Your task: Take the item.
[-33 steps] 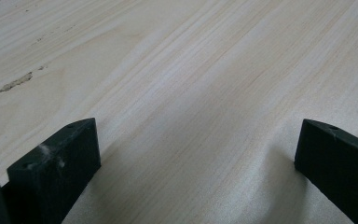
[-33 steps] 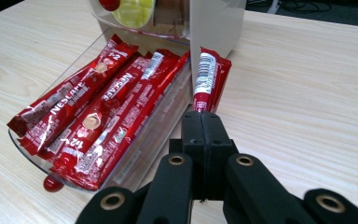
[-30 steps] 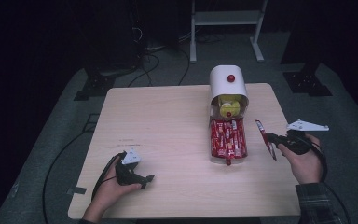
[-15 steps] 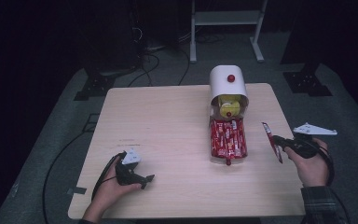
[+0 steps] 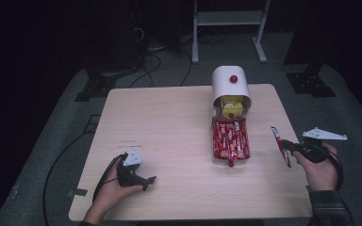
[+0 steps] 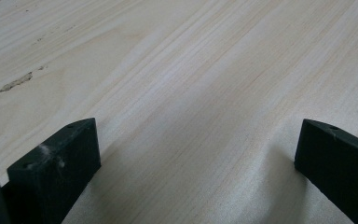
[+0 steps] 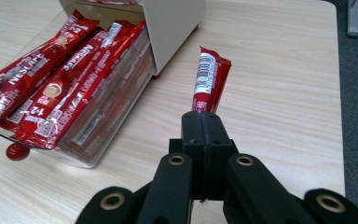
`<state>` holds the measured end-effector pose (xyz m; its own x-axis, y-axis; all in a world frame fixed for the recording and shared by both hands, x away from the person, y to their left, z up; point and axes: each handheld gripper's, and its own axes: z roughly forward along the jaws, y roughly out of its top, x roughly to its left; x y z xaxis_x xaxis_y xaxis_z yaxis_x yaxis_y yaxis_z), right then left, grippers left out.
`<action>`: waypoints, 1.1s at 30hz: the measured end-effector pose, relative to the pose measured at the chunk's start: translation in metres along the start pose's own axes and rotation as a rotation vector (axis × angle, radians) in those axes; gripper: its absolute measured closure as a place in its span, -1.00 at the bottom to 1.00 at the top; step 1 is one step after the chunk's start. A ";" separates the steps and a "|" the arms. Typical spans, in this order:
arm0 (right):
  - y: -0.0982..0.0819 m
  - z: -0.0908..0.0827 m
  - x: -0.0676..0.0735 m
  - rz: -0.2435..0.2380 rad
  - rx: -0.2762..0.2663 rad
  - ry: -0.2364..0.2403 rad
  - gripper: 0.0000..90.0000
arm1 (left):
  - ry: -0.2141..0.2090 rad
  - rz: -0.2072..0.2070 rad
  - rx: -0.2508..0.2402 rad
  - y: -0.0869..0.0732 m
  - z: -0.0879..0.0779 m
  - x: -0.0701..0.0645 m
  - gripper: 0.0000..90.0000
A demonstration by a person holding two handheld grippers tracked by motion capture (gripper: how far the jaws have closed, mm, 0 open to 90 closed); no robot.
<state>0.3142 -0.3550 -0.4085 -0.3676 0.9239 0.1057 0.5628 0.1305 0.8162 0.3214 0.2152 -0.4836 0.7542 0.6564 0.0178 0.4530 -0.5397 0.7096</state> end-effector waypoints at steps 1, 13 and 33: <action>-0.001 0.001 -0.001 0.000 0.003 -0.001 0.99 | 0.000 0.000 0.000 0.000 0.000 0.000 -1.00; -0.009 0.015 -0.004 0.001 0.037 -0.004 0.99 | 0.000 0.000 0.000 0.000 0.000 0.000 -1.00; -0.018 0.043 0.001 -0.032 0.096 -0.002 0.98 | 0.000 0.003 0.000 0.000 0.000 0.000 -1.00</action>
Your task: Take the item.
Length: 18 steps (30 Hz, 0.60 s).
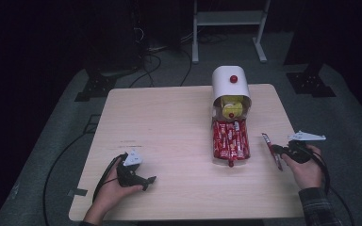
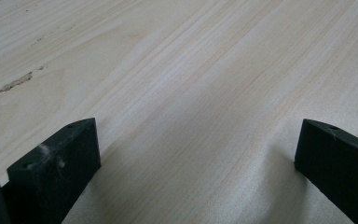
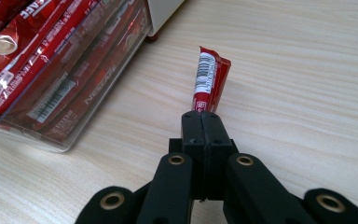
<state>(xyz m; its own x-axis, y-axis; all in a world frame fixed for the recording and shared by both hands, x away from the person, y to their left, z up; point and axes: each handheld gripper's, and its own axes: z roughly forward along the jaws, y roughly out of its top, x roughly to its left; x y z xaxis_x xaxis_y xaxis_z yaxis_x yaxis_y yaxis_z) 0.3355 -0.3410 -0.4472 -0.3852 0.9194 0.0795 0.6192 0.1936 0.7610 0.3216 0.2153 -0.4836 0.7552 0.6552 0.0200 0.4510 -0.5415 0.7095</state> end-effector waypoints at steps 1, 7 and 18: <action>-0.001 0.001 0.000 -0.002 0.003 0.001 0.98 | 0.000 0.000 0.000 0.000 0.000 0.000 -1.00; -0.006 0.010 0.002 -0.004 0.035 0.008 0.98 | 0.000 -0.003 -0.003 0.000 0.000 0.000 -1.00; -0.007 0.014 0.004 -0.011 0.047 0.013 0.98 | 0.000 -0.004 -0.004 0.000 0.000 0.000 -1.00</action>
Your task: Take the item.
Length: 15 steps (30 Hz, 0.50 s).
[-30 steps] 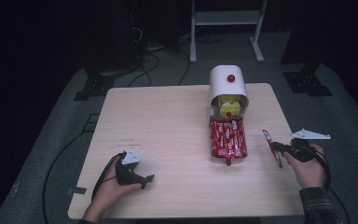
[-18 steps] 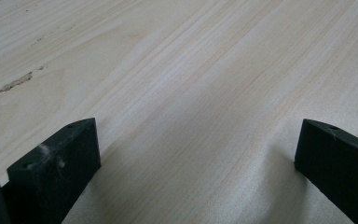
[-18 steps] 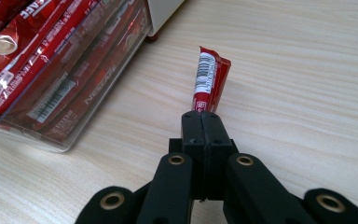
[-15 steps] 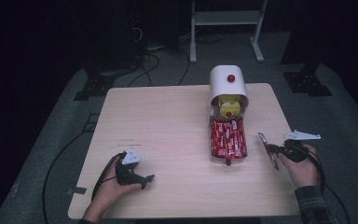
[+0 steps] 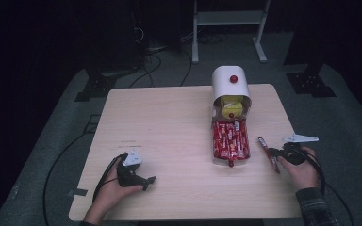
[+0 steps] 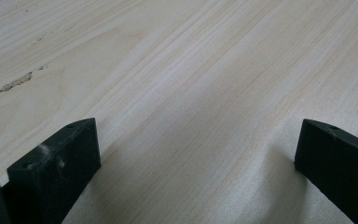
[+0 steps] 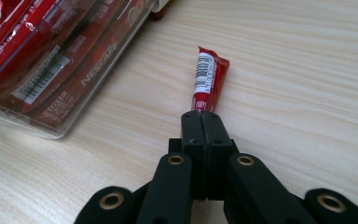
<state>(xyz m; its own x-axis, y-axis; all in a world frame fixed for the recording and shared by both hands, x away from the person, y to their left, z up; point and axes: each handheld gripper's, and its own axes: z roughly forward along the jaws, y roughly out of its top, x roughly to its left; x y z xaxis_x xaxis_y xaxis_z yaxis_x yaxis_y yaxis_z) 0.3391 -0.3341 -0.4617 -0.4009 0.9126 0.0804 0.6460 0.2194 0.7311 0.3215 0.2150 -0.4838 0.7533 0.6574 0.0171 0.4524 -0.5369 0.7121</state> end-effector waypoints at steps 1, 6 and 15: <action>0.000 0.000 0.000 -0.001 0.003 0.001 0.97 | 0.000 -0.001 0.000 0.000 0.000 0.000 -1.00; -0.002 0.003 0.001 -0.007 0.015 -0.001 0.95 | 0.000 -0.001 -0.001 0.000 0.000 0.000 -1.00; -0.003 0.004 0.002 -0.026 0.014 -0.004 0.55 | 0.000 -0.002 -0.001 0.000 0.000 0.000 -1.00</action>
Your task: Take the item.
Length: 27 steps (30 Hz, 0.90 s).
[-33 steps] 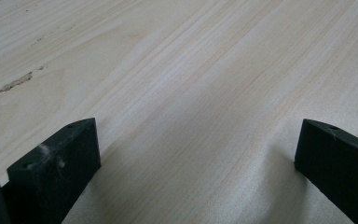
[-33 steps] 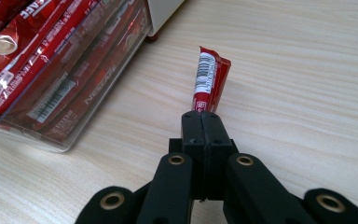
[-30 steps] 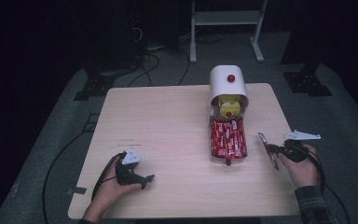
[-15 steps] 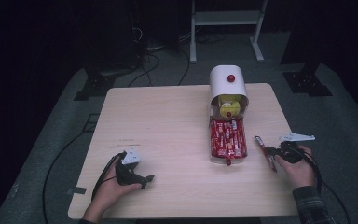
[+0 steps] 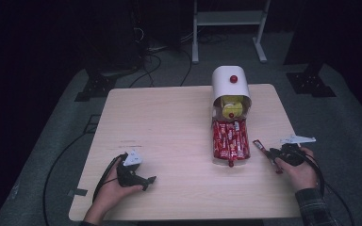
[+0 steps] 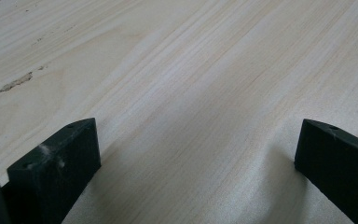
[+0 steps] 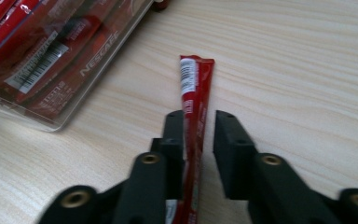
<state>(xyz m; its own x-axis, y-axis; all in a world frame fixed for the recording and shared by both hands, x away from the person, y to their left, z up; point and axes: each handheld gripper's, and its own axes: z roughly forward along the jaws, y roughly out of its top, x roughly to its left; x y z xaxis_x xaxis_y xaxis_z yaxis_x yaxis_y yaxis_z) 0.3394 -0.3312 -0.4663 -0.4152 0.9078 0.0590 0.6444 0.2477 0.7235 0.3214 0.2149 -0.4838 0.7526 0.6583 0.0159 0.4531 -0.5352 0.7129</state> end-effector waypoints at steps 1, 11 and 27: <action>0.000 0.000 0.001 -0.003 0.001 0.000 0.47 | 0.000 0.000 -0.001 0.000 0.000 0.000 -1.00; -0.002 -0.004 0.003 -0.015 -0.064 -0.019 -0.46 | 0.002 -0.004 0.000 0.001 0.001 0.000 -1.00; -0.022 -0.023 0.008 -0.023 -0.073 -0.015 -0.61 | 0.002 -0.004 -0.001 0.001 0.001 0.000 -1.00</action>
<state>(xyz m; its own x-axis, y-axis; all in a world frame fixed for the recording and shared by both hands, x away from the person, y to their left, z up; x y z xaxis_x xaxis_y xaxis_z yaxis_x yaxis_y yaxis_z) 0.3073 -0.3376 -0.4655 -0.4194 0.9072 0.0318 0.5862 0.2439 0.7726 0.3222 0.2138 -0.4839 0.7501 0.6611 0.0143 0.4553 -0.5321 0.7139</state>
